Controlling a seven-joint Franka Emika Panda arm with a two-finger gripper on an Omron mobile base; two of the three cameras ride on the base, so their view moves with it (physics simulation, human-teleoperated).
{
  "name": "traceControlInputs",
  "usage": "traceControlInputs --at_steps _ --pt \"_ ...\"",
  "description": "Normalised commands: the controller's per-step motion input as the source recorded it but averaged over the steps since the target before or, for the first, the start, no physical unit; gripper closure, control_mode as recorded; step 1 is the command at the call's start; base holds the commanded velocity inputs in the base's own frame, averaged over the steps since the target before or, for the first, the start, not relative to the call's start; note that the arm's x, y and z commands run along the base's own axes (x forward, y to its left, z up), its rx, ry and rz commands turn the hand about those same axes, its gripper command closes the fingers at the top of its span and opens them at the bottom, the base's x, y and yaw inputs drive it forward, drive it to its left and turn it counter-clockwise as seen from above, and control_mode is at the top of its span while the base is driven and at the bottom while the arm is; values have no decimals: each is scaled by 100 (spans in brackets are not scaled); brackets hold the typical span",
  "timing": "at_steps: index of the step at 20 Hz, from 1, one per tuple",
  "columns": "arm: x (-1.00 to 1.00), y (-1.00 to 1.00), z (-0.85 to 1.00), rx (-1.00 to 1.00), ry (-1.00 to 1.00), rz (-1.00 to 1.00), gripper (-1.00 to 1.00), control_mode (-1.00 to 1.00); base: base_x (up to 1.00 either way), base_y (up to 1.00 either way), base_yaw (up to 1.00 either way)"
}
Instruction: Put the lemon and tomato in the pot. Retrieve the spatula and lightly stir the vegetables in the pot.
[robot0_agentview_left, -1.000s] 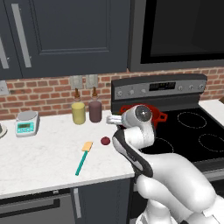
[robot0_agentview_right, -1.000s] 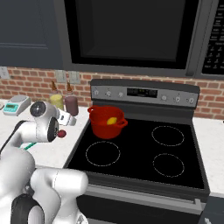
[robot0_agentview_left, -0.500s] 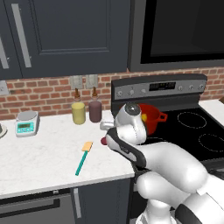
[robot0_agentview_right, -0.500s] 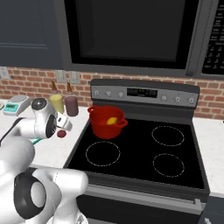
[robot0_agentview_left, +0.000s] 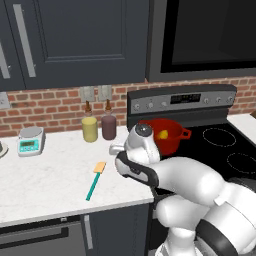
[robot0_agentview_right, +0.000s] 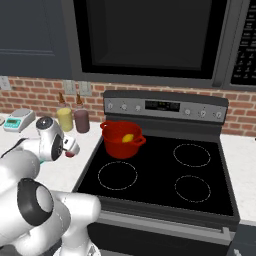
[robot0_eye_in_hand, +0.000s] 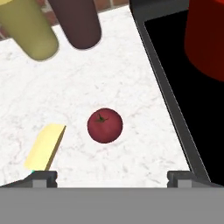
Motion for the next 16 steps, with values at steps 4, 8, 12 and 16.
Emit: traceControlInputs --at_steps 4,8,12,16 --pt "27 14 -24 0 3 0 -100 -100 0 0 0" --pt "38 2 -21 0 6 -2 -100 -100 0 0 0" --pt "40 0 -21 0 8 -3 -100 -100 0 0 0" --pt "34 7 -22 0 8 -3 -100 -100 0 0 0"
